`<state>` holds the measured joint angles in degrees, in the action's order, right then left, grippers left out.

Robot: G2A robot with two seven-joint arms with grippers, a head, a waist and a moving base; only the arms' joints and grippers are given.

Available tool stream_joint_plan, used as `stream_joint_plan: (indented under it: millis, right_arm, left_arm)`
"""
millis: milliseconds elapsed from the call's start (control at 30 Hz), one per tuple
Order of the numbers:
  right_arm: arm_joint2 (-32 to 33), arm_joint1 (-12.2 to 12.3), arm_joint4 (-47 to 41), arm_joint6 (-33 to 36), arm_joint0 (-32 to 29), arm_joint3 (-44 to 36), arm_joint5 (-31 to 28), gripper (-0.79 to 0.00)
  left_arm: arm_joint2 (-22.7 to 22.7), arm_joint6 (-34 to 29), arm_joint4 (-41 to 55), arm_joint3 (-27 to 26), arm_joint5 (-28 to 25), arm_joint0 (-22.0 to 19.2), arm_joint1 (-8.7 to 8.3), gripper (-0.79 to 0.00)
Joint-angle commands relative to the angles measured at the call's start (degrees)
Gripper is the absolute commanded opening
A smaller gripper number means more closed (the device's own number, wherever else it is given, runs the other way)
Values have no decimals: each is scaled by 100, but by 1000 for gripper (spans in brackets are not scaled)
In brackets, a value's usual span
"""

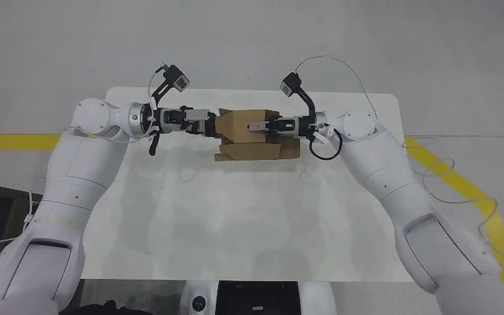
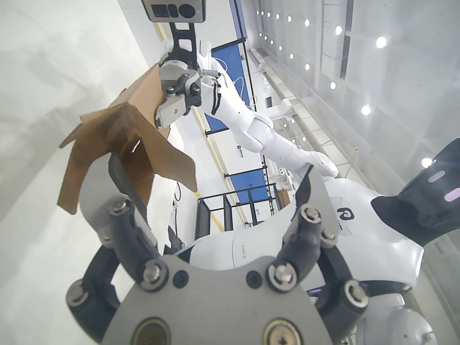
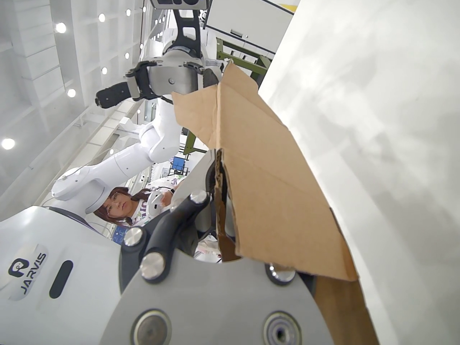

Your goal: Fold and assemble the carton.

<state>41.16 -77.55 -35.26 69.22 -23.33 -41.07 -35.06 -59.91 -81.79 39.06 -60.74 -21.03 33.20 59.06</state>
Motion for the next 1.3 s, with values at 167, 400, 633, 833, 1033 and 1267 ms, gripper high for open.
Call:
stream_joint_plan:
  millis: [167,400,633,833,1033,1267]
  right_arm:
    - [-35,-4,-76,180,-143,-327,180,-785]
    - [-170,-53,-200,398,-231,-629,398,-785]
    - [-284,-118,-310,480,-223,-722,479,-785]
    - [-321,-145,-340,488,-194,-678,487,-785]
    - [-280,-144,-381,427,-177,-610,427,-785]
    - [-38,-70,-316,161,-123,-300,161,-785]
  left_arm:
    - [44,79,-119,64,-25,-13,32,0]
    - [19,76,-121,76,-90,-26,51,0]
    - [-17,-64,-11,7,-82,-2,63,0]
    - [-51,-121,52,-57,-25,21,68,0]
    - [-103,-89,-48,-64,-57,50,57,0]
    - [-259,20,-211,-34,-166,29,19,0]
